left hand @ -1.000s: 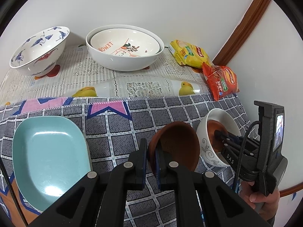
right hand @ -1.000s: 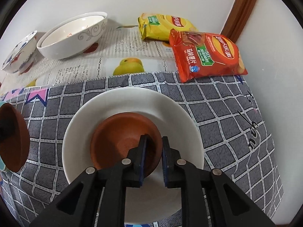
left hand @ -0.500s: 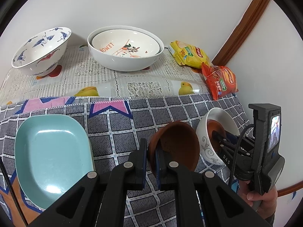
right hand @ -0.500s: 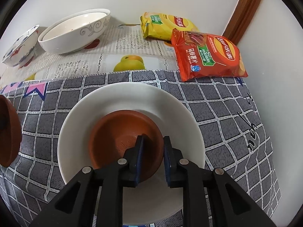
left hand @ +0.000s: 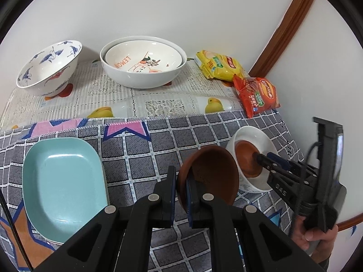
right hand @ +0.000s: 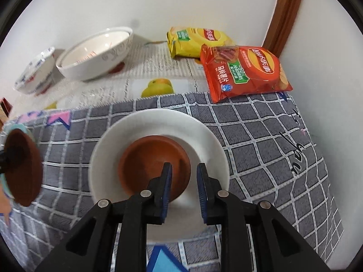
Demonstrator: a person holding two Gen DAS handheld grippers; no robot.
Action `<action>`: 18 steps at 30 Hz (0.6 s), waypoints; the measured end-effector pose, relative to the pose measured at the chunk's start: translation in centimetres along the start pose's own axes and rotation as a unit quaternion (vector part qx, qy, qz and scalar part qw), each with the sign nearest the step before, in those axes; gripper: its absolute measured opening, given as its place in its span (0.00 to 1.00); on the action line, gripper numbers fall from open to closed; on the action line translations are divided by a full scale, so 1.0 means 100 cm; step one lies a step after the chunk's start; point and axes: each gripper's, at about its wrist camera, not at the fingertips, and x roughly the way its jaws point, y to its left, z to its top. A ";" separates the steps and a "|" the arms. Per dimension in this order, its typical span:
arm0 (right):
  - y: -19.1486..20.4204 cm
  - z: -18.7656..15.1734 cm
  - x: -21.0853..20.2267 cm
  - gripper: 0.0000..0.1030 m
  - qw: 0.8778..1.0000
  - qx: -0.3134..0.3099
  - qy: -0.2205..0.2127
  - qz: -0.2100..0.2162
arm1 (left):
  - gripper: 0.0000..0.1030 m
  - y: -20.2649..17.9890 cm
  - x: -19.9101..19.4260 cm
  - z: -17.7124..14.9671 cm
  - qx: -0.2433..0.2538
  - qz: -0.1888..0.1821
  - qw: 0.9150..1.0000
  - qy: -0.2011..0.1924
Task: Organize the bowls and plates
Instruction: 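Lower the brown bowl into the white bowl and open the right gripper, then lower the left gripper's brown bowl into the white bowl onto the other brown bowl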
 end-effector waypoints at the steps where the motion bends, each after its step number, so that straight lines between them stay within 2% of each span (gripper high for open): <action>1: -0.001 -0.001 -0.006 0.21 1.000 0.000 -0.003 0.006 | 0.08 -0.004 -0.001 0.000 0.002 0.001 1.000 -0.001; 5: -0.012 -0.006 -0.035 0.23 0.999 0.005 -0.031 0.017 | 0.08 -0.020 -0.004 0.003 0.010 0.000 1.000 -0.003; 10: -0.044 -0.017 -0.062 0.27 0.998 0.030 -0.056 0.023 | 0.08 -0.047 -0.004 0.005 0.024 -0.001 1.000 -0.004; 18: -0.097 -0.038 -0.077 0.28 0.995 0.070 -0.062 0.013 | 0.08 -0.091 0.006 0.005 0.048 -0.003 0.999 -0.001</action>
